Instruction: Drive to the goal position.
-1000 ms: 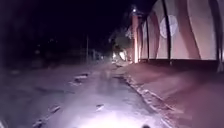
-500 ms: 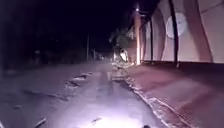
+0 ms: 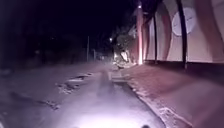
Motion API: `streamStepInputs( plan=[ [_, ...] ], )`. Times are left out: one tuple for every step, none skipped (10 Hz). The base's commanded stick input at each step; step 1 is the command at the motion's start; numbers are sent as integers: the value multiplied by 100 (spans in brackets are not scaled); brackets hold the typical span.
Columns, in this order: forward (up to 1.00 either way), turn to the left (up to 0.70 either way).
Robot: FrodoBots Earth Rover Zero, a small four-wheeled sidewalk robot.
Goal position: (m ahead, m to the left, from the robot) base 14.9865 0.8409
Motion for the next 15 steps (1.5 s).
streamStepInputs(
  plan=[
    [70,0],
    [70,0],
    [70,0],
    [70,0],
    [70,-4],
    [70,-33],
    [70,-35],
    [70,-30],
    [70,-20],
    [70,-4],
    [70,0],
    [38,0],
    [0,0],
    [0,0],
    [0,0]
  ],
)
